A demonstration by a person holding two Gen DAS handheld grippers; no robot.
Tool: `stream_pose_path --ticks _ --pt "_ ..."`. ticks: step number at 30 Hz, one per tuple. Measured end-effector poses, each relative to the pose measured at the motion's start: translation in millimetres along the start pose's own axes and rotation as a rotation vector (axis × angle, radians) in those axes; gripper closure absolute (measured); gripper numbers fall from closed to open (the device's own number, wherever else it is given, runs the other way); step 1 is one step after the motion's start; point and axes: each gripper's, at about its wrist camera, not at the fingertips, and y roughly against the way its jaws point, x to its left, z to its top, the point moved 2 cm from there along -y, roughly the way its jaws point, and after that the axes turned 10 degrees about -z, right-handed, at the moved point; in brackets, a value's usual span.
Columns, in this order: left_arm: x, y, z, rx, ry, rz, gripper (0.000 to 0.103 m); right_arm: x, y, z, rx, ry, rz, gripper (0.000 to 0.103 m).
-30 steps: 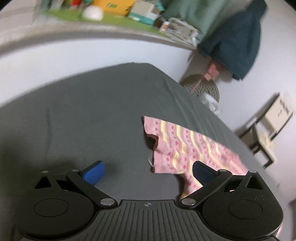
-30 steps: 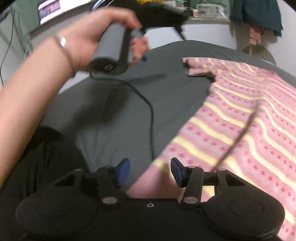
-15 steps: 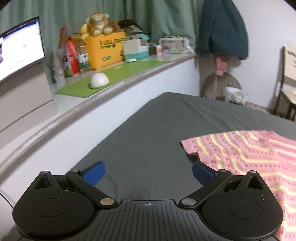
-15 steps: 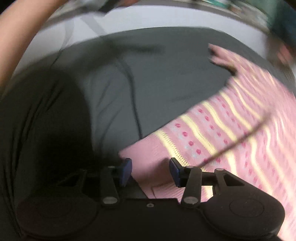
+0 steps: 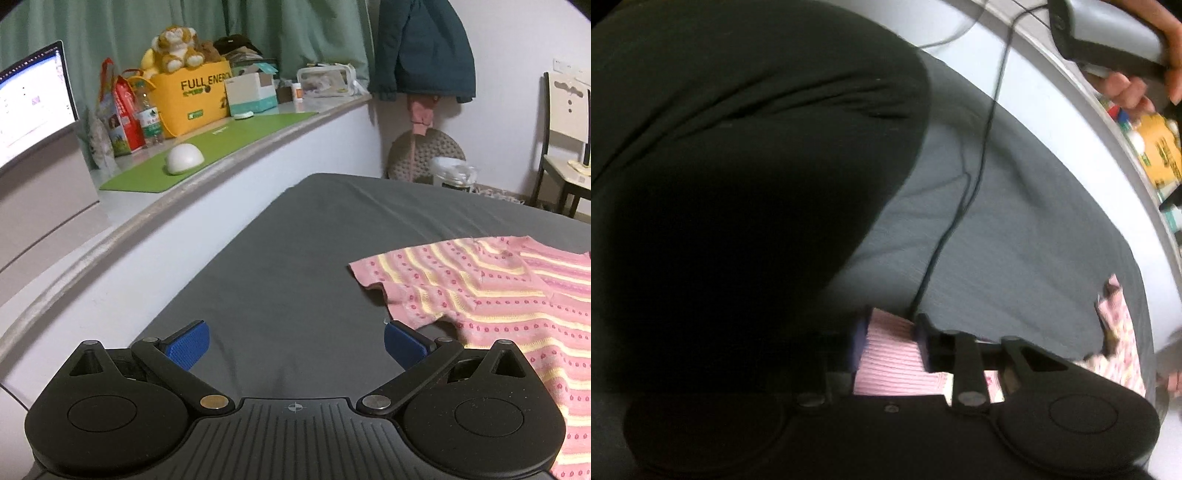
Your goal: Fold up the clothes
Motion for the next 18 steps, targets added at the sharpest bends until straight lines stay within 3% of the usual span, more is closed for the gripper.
stream_pose_path --ticks 4,7,11,16,18 --pt "1 -2 -3 0.001 0.008 0.0 0.0 -40 20 -10 -0.074 -0.444 0.01 0.095" --pt "3 -2 -4 0.003 0.016 0.0 0.0 -64 28 -20 -0.163 -0.809 0.076 0.095" --pt "1 -2 -3 0.001 0.005 -0.005 0.0 -66 13 -11 -0.219 -1.002 0.16 0.095" --pt "-5 -8 -6 0.009 0.008 -0.03 0.0 -60 -29 1 -0.107 -1.113 0.203 0.095" --pt "-7 -14 -9 0.025 0.022 -0.062 0.0 -61 -38 -5 -0.064 -1.182 0.221 0.084"
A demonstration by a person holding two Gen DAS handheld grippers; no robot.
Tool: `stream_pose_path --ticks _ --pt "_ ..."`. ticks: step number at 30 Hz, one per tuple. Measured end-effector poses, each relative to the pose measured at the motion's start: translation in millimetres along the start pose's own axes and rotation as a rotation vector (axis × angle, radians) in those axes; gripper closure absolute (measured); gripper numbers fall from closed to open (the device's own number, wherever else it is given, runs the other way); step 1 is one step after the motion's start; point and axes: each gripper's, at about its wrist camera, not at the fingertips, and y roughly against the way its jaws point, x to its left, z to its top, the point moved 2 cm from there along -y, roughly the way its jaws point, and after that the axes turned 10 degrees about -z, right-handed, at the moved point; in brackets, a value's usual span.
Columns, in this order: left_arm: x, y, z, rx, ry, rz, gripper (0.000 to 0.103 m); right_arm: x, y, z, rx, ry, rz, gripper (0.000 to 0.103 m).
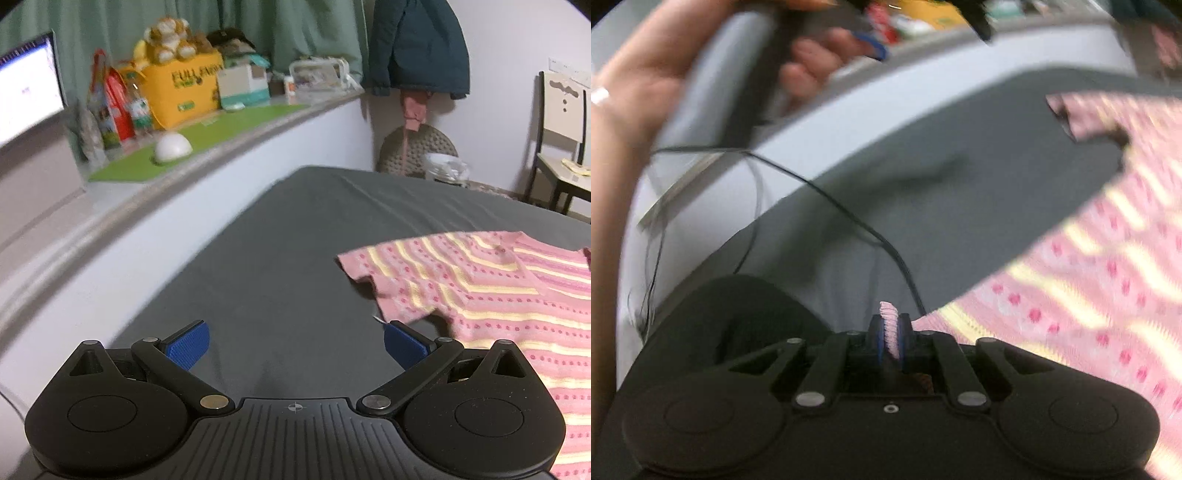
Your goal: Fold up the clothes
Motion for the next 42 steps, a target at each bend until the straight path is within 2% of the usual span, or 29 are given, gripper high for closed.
stream_pose_path --ticks 2,3,4,7,10,13,15,17,18,22,25,26,28,30,33,35,36,38,39,40,42 --pt "-2 -8 -4 0.023 0.018 -0.053 0.0 -8 4 -2 0.015 -0.052 0.013 0.08" --pt "-3 -13 -7 0.033 0.028 -0.081 0.0 -11 12 -1 -0.009 -0.062 0.03 0.072" --pt "-4 -17 -9 0.036 0.043 -0.118 0.0 -17 22 0 -0.039 -0.067 0.034 0.069" --pt "-7 -36 -18 0.021 0.134 -0.272 0.0 -41 71 0 -0.118 -0.095 -0.061 0.06" --pt "-17 -66 -27 0.015 0.227 -0.374 0.0 -79 117 -2 -0.17 -0.138 -0.225 0.059" --pt "-29 -98 -27 0.05 0.281 -0.432 0.0 -129 162 -11 -0.178 -0.202 -0.457 0.058" --pt "-37 -109 -31 0.046 0.311 -0.441 0.003 -158 193 -24 -0.167 -0.261 -0.596 0.058" --pt "-45 -118 -36 0.056 0.299 -0.433 0.012 -187 218 -38 -0.146 -0.315 -0.722 0.058" --pt "-48 -122 -38 0.063 0.287 -0.429 0.021 -197 230 -48 -0.139 -0.333 -0.773 0.058" --pt "-58 -145 -42 0.079 0.259 -0.395 0.055 -230 264 -85 -0.099 -0.436 -0.899 0.058" --pt "-62 -157 -36 0.054 0.247 -0.398 0.059 -241 281 -112 -0.06 -0.554 -0.883 0.058" --pt "-64 -162 -34 0.052 0.241 -0.409 0.066 -243 285 -121 -0.046 -0.588 -0.866 0.058" --pt "-70 -169 -29 0.057 0.218 -0.421 0.09 -248 291 -139 -0.014 -0.652 -0.833 0.057" --pt "-78 -175 -27 0.069 0.188 -0.423 0.102 -252 294 -151 0.011 -0.68 -0.824 0.056" --pt "-81 -171 -29 0.062 0.211 -0.438 0.102 -256 300 -163 0.017 -0.715 -0.81 0.051" --pt "-76 -168 -30 0.052 0.272 -0.44 0.101 -261 305 -169 0.007 -0.745 -0.792 0.051" --pt "-71 -167 -32 0.054 0.325 -0.45 0.101 -263 307 -172 0.002 -0.759 -0.783 0.051" --pt "-59 -168 -37 0.08 0.449 -0.525 0.099 -267 311 -178 -0.009 -0.784 -0.766 0.051" --pt "-55 -170 -39 0.107 0.495 -0.546 0.091 -268 312 -179 -0.013 -0.784 -0.764 0.051" --pt "-51 -172 -42 0.129 0.533 -0.564 0.088 -268 312 -179 -0.017 -0.782 -0.763 0.051" --pt "-52 -169 -42 0.117 0.506 -0.563 0.088 -270 313 -181 -0.025 -0.782 -0.756 0.051"
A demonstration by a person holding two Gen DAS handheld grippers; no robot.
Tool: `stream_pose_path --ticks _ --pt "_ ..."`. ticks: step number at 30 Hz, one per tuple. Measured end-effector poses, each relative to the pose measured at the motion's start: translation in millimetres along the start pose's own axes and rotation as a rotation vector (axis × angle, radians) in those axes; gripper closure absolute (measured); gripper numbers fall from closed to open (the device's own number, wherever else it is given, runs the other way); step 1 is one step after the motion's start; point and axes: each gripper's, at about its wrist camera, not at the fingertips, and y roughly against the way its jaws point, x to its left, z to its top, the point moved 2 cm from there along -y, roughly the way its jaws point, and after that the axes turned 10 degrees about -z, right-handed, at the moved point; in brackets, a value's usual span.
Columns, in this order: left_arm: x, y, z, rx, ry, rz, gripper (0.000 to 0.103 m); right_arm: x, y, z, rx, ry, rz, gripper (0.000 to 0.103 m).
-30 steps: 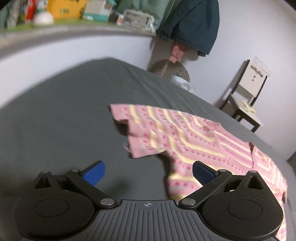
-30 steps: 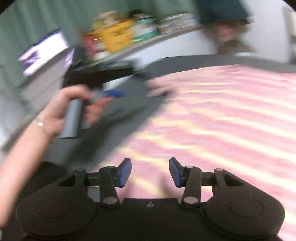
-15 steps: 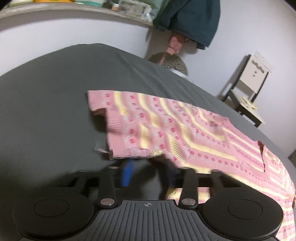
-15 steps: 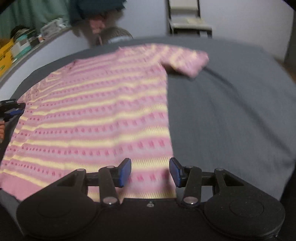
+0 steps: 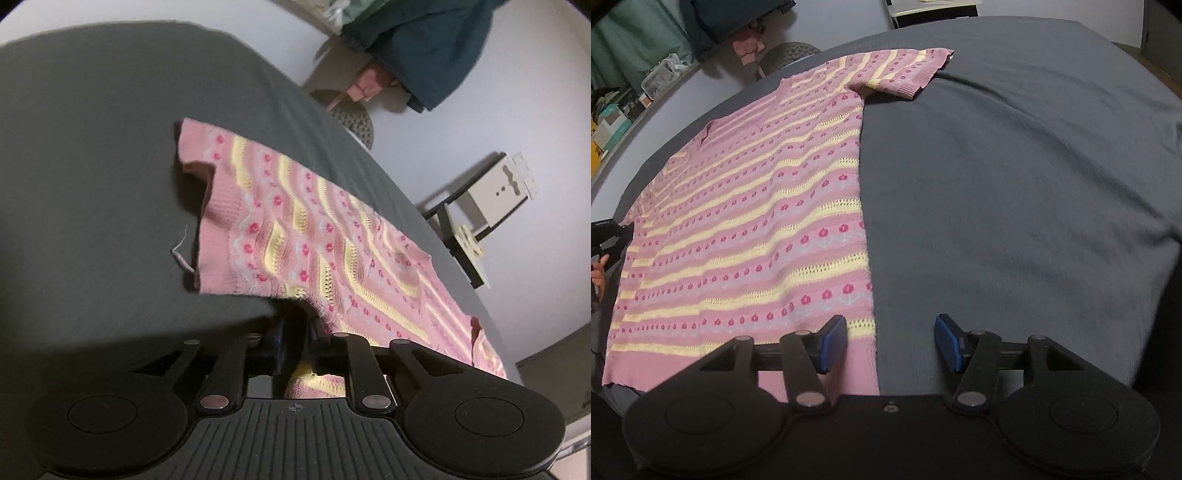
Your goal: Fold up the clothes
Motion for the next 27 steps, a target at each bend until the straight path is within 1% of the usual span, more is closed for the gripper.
stream_pose_path --ticks 2,3,5,6,7,8,9,10,12,14,15,16,17,18,20,21,24,26,27 --pt "-4 0 -2 0.02 -0.018 0.019 0.086 -2 -2 -1 0.0 -0.005 0.011 0.051" --pt "-6 1 -3 0.027 -0.026 0.028 0.081 -3 -3 -1 -0.002 -0.006 0.016 0.051" --pt "-8 15 -7 -0.012 -0.029 0.039 0.061 -2 -2 -2 -0.008 -0.001 0.022 0.05" --pt "-9 21 -9 -0.031 -0.031 0.044 0.039 -2 -2 -2 -0.012 0.001 0.025 0.05" --pt "-10 28 -11 -0.05 -0.032 0.049 0.024 -2 -2 -3 -0.014 0.003 0.029 0.05" --pt "-11 35 -13 -0.069 -0.034 0.055 0.02 -2 -3 -3 -0.014 0.004 0.036 0.05" --pt "-12 41 -15 -0.087 -0.035 0.058 0.02 -1 -3 -3 -0.014 0.004 0.042 0.05" --pt "-12 41 -11 -0.092 -0.031 0.044 0.02 -1 -4 -4 -0.014 0.005 0.049 0.05" --pt "-5 35 -3 -0.089 0.032 0.001 0.02 1 -5 -4 -0.015 0.011 0.056 0.05" --pt "3 24 2 -0.079 0.097 -0.025 0.021 2 -5 -4 -0.016 0.019 0.057 0.05" --pt "6 18 5 -0.073 0.126 -0.037 0.031 2 -4 -4 -0.015 0.022 0.056 0.05" --pt "5 9 4 -0.062 0.133 -0.042 0.046 2 -3 -4 -0.015 0.024 0.055 0.05" --pt "4 0 4 -0.05 0.139 -0.046 0.054 1 -3 -5 -0.013 0.026 0.053 0.05" --pt "1 -8 3 -0.039 0.137 -0.039 0.064 0 -1 -5 -0.01 0.024 0.049 0.05" --pt "-5 -22 -2 -0.024 0.111 -0.037 0.078 -3 1 -5 -0.003 0.018 0.038 0.05" --pt "-10 -26 -4 -0.03 0.081 -0.023 0.091 -5 2 -5 0.0 0.016 0.033 0.05" --pt "-24 -33 -4 -0.069 -0.041 0.071 0.095 -8 2 -5 0.015 0.017 0.025 0.05" --pt "-28 -34 3 -0.097 -0.086 0.136 0.096 -8 0 -5 0.031 0.023 0.042 0.05" --pt "-30 -32 8 -0.112 -0.107 0.164 0.096 -7 -1 -6 0.04 0.028 0.059 0.052"
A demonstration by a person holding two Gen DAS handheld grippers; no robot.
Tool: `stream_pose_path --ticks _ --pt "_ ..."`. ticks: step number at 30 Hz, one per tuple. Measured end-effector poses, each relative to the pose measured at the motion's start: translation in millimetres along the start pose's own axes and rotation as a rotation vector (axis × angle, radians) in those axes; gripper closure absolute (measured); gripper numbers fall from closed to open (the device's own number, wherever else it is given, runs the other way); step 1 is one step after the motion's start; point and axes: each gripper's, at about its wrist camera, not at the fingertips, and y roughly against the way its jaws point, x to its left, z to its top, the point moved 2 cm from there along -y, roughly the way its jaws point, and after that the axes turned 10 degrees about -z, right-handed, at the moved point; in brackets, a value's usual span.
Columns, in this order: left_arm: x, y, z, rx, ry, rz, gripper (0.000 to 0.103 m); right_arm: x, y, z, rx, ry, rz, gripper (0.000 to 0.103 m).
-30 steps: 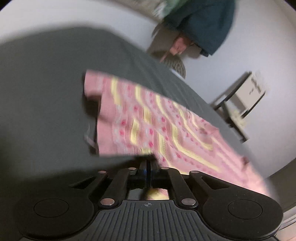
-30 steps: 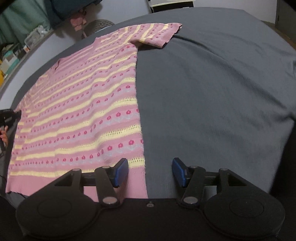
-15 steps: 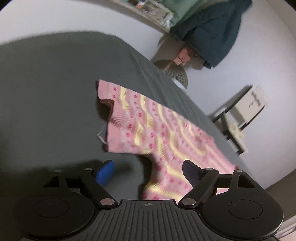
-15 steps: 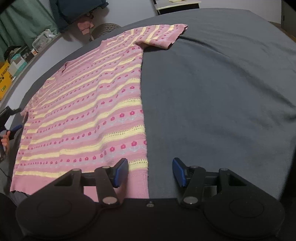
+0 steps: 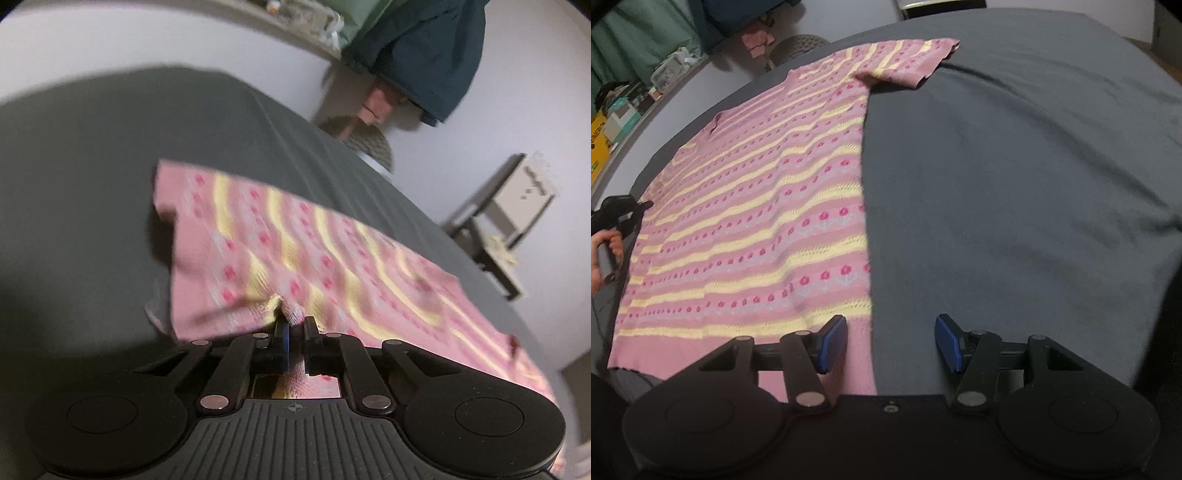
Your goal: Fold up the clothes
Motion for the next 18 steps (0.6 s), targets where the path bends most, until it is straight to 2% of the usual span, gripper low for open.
stream_pose_path --ticks 3,5,7,8,9,11,12,14,15,16,17,18 --pt "-6 -3 18 -0.019 -0.077 0.045 0.096 5 -3 -2 0.023 0.031 0.048 0.055" --pt "-13 -8 26 -0.004 -0.148 0.061 0.096 7 -5 -5 0.019 0.051 0.038 0.06" --pt "-20 -14 27 0.023 -0.21 0.082 0.096 6 -5 -6 0.02 0.052 0.038 0.073" --pt "-22 -17 26 0.041 -0.233 0.092 0.096 5 -5 -6 0.027 0.044 0.048 0.093" --pt "-24 -19 25 0.057 -0.254 0.101 0.096 4 -4 -5 0.038 0.034 0.066 0.099" --pt "-22 -16 20 0.078 -0.25 0.078 0.096 5 1 -6 0.027 0.034 0.072 0.099" --pt "-21 -13 17 0.089 -0.247 0.066 0.091 6 4 -6 0.015 0.046 0.045 0.099" --pt "-17 3 10 0.109 -0.238 0.052 0.082 9 9 -7 -0.009 0.069 -0.008 0.094" --pt "-14 14 6 0.111 -0.233 0.046 0.069 10 10 -7 -0.017 0.076 -0.022 0.088" --pt "-13 28 0 0.102 -0.223 0.047 0.045 8 9 -7 -0.017 0.066 -0.008 0.084" --pt "-12 42 -7 0.093 -0.213 0.048 0.03 6 6 -7 -0.016 0.045 0.013 0.076" --pt "-11 56 -13 0.082 -0.201 0.045 0.015 4 3 -7 -0.011 0.018 0.036 0.075"
